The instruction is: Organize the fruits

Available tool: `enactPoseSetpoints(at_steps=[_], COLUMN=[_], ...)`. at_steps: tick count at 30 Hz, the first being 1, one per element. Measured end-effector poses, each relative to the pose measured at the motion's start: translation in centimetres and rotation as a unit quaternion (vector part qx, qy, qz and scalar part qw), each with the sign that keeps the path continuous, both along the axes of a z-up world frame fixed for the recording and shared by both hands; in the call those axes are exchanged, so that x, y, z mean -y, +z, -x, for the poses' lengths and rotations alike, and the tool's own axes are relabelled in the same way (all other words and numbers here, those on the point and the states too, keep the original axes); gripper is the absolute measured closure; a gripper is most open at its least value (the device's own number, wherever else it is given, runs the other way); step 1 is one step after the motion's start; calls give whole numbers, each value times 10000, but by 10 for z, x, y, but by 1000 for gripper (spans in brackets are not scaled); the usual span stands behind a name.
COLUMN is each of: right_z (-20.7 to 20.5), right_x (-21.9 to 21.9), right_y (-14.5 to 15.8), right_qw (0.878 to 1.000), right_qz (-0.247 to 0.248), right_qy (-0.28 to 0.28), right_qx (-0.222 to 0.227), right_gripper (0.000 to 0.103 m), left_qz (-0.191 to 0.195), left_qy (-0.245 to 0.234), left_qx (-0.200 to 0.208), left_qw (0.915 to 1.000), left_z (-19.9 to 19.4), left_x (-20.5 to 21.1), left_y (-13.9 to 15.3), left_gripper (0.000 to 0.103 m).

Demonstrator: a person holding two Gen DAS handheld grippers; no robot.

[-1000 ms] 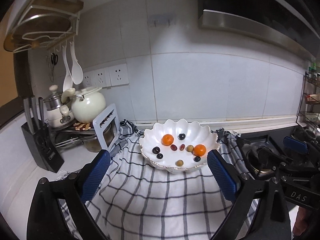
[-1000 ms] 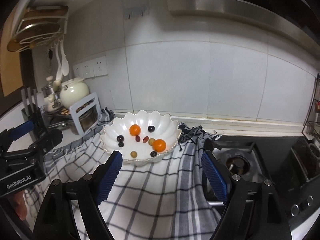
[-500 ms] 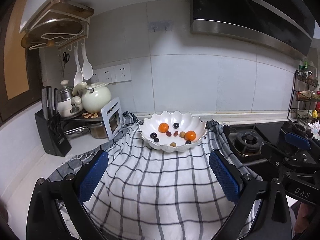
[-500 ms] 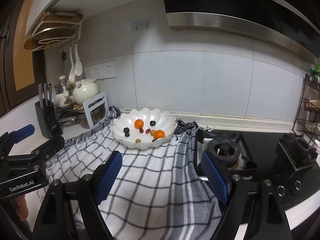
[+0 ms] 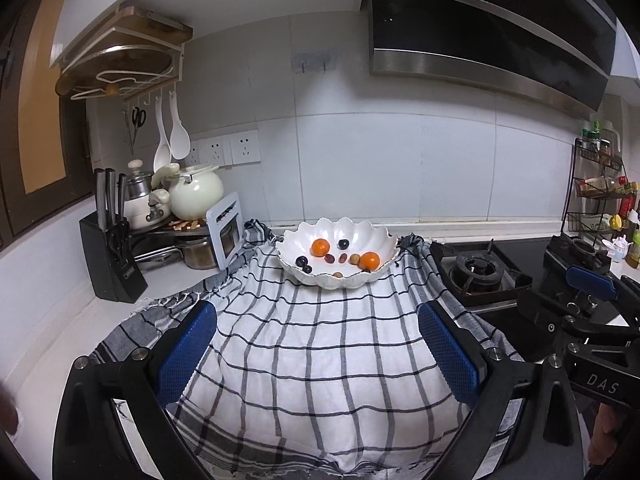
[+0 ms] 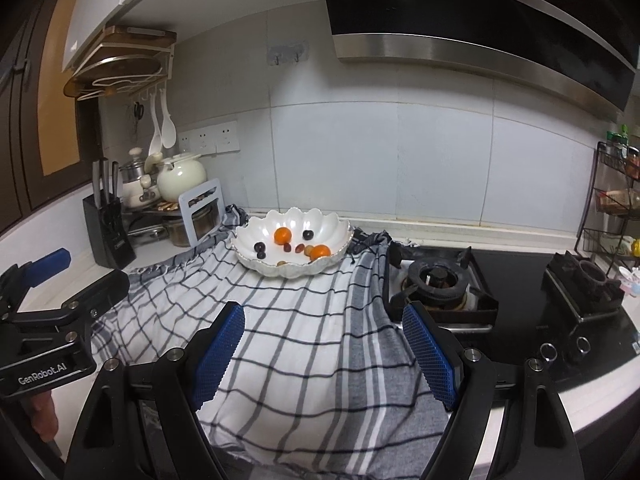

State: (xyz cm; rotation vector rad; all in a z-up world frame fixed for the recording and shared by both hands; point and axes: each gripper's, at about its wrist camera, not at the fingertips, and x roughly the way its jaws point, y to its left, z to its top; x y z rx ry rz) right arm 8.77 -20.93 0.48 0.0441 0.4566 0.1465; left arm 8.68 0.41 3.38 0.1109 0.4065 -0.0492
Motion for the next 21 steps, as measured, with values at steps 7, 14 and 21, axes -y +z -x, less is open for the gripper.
enactPoseSetpoints(at_steps=[7, 14, 21], right_z=[12, 20, 25], right_x=[3, 6, 11], right_y=[2, 3, 2], right_qw=[10000, 10000, 10000], right_qz=[-46, -31, -50], right_qy=[-4, -10, -50], right_qx=[15, 48, 26], right_gripper=[21, 21, 21], left_qz=[35, 54, 24], left_qy=[-43, -70, -114], left_qx=[50, 108, 116], left_qw=[10000, 9999, 9999], left_z=[13, 22, 26], left_x=[1, 2, 6], left_y=[4, 7, 7], left_gripper=[0, 0, 0])
